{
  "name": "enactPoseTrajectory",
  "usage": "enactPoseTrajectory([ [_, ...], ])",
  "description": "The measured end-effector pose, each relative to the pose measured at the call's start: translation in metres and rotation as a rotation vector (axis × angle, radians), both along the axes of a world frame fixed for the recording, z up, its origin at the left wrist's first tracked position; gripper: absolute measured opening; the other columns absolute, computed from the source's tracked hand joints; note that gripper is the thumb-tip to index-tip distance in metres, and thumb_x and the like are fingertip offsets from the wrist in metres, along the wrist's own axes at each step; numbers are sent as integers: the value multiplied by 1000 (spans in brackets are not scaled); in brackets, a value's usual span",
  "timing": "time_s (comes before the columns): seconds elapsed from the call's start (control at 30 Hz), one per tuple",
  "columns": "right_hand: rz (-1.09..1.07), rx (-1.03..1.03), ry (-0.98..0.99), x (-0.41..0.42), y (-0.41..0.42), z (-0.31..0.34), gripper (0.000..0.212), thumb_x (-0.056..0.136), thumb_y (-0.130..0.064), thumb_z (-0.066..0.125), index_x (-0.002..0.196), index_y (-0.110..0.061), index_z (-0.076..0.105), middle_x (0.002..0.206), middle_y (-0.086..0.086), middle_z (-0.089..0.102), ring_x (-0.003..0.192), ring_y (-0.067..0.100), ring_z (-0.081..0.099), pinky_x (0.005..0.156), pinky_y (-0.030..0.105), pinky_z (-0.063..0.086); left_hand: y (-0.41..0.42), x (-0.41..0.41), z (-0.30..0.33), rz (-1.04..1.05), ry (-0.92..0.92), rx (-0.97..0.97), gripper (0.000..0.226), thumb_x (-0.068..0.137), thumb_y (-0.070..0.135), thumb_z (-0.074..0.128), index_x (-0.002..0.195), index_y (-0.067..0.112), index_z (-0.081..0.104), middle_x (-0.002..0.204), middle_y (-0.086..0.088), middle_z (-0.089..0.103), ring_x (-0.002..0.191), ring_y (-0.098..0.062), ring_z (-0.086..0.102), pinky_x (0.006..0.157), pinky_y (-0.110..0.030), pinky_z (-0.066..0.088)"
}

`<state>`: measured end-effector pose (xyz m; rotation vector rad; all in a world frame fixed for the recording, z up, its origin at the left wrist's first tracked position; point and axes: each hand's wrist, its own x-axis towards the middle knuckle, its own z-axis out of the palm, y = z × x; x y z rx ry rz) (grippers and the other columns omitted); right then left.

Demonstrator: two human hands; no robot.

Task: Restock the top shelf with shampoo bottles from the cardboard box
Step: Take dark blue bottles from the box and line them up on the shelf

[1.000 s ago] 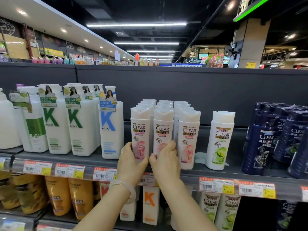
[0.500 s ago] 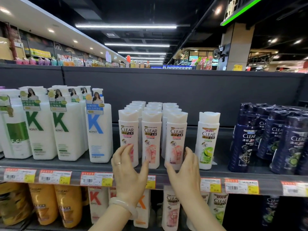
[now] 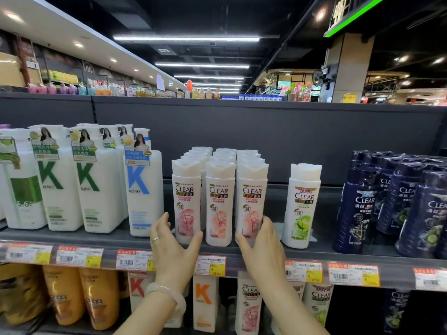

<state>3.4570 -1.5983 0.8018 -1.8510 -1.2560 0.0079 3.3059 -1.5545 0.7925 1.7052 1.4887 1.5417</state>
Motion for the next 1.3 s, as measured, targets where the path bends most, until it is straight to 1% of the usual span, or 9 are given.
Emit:
enactPoseTrajectory([
  [0.17, 32, 56, 36, 0, -5, -2, 60, 85, -35, 62, 134, -16, 34, 129, -2, 47, 118, 10, 48, 94, 23, 42, 2, 1, -2, -6, 44, -7, 85, 75, 25, 74, 142, 14, 24, 144, -8, 28, 134, -24, 31, 109, -45, 35],
  [0.27, 64, 293, 25, 4, -25, -11, 43, 85, -20, 64, 125, -13, 50, 118, -11, 44, 111, 1, 42, 99, 23, 40, -4, 0, -2, 32, 27, 68, 84, 73, 20, 76, 140, 12, 26, 142, -11, 29, 133, -26, 31, 109, -46, 34],
  [0.37, -109, 519, 2, 25, -47, -22, 39, 77, -3, 70, 114, -8, 57, 114, -5, 43, 109, 4, 42, 98, 27, 41, -14, 9, -6, 11, 66, 298, 79, 69, 10, 78, 134, 9, 34, 135, -16, 37, 128, -22, 33, 109, -38, 32],
  [0.47, -208, 364, 156, 48, -51, -19, 65, 77, -11, 72, 133, -8, 40, 130, 8, 38, 122, 18, 40, 104, 35, 36, -24, 29, -16, -36, 115, 412, 77, 66, 11, 81, 129, 12, 37, 133, -12, 36, 127, -20, 32, 107, -38, 28],
  [0.63, -171, 85, 159, 62, -35, 4, 95, 75, -32, 74, 145, -9, 14, 140, 12, 37, 129, 26, 41, 103, 38, 38, -23, 44, -14, 12, -23, 310, 78, 67, 6, 79, 133, 1, 38, 138, -17, 33, 132, -21, 26, 110, -35, 22],
  [0.77, -224, -4, 92, 67, -23, 2, 76, 77, -35, 71, 134, -10, 27, 128, 9, 51, 113, 24, 54, 89, 38, 49, -12, 34, -8, 42, -104, 199, 78, 71, 10, 76, 135, 1, 33, 141, -17, 29, 133, -26, 25, 112, -40, 27],
  [0.9, -237, -24, 85, 69, -23, 1, 55, 79, -30, 68, 120, -12, 36, 120, 7, 56, 106, 24, 57, 78, 31, 45, -1, 21, -8, 72, -95, 77, 80, 75, 12, 73, 140, 7, 26, 144, -14, 27, 134, -27, 28, 112, -47, 29],
  [1.07, -216, -48, 60, 69, -24, 2, 58, 79, -34, 67, 123, -13, 34, 120, 5, 56, 105, 26, 57, 76, 31, 44, 7, 14, -15, 56, 7, 22, 68, 79, 15, 69, 137, 8, 34, 135, -15, 43, 128, -31, 38, 110, -50, 31],
  [1.3, -204, -76, 44, 71, -27, 2, 57, 80, -36, 65, 123, -15, 34, 120, 3, 56, 105, 23, 57, 70, 26, 37, 7, 12, -17, 68, 63, 17, 62, 81, 18, 68, 134, 8, 37, 132, -14, 46, 125, -30, 42, 107, -51, 35],
])
